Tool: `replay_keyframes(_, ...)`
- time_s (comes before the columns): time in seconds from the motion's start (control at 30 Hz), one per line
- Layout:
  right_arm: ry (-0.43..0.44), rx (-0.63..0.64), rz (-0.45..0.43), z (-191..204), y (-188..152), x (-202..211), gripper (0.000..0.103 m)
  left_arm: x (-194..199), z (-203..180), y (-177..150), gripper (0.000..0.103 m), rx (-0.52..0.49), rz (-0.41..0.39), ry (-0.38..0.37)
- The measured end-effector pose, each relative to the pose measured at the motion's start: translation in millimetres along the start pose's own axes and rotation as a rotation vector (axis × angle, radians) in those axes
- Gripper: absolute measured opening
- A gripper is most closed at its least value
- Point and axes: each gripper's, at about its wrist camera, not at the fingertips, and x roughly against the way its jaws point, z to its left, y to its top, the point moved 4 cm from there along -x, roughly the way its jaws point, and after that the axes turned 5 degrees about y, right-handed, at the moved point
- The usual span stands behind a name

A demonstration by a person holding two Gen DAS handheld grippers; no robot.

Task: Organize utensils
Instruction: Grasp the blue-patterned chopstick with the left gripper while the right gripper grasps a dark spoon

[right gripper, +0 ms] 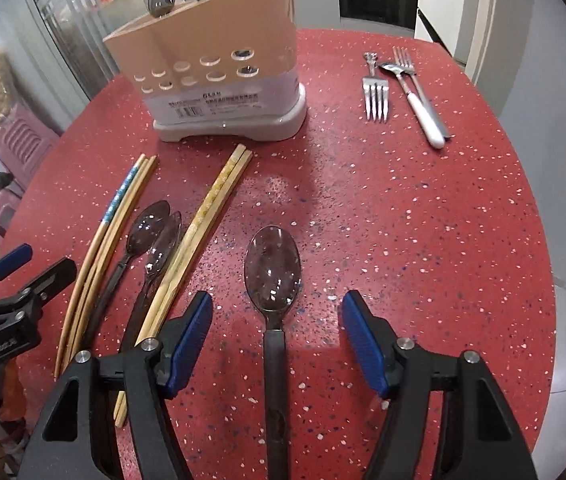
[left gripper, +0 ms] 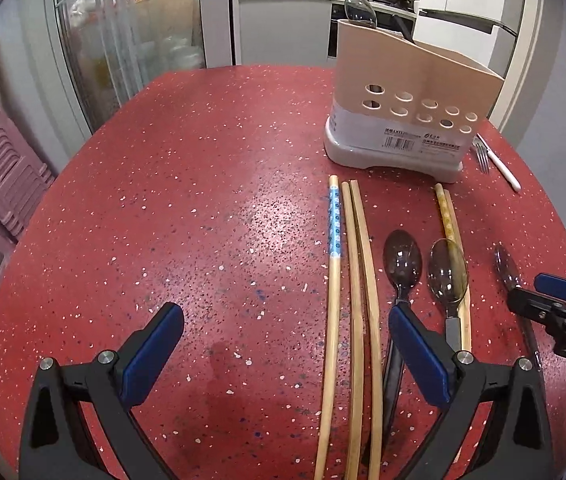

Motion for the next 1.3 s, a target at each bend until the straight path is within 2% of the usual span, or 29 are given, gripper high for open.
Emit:
replay_keyframes(0.23, -0.063, 0.034, 0.008, 6, 1, -12, 0.063, -4, -1, -3, 0.103, -0.01, 0.018, 0.0)
replay_keyframes(0.37, -0.109, 0.065, 0.008, 8, 0, -12, 0.054, -10, 6, 1, 0.103, -0.002, 0.028, 0.008)
replay_keyframes(0.5, -0.109, 0.068, 0.003, 6, 0, -12, 0.05, -18, 12, 2, 0.103, -0.002, 0.043, 0.016)
replay_keyframes(0.9, -0.103, 0.074, 0.003, 6, -1, -12, 0.049, -45, 4, 26, 0.103, -0.035, 0.071, -0.001)
replay_keyframes(1.07, -0.105, 0.07, 0.002, 3, 0, -10, 0.041, -48, 8, 33, 0.103, -0.017, 0.085, -0.044)
replay_keyframes(1.13, -0.105, 0.071, 0.003, 2, 0, -10, 0.039, -50, 8, 34, 0.097, -0.021, 0.088, -0.039)
replay_keyframes(1.17, -0.107, 0.071, 0.003, 2, 0, -11, 0.038, -51, 6, 34, 0.096, -0.044, 0.084, -0.018)
replay_keyframes(1.3, -0.106, 0.075, 0.004, 1, 0, -10, 0.037, -54, 5, 38, 0.095, -0.061, 0.088, -0.019)
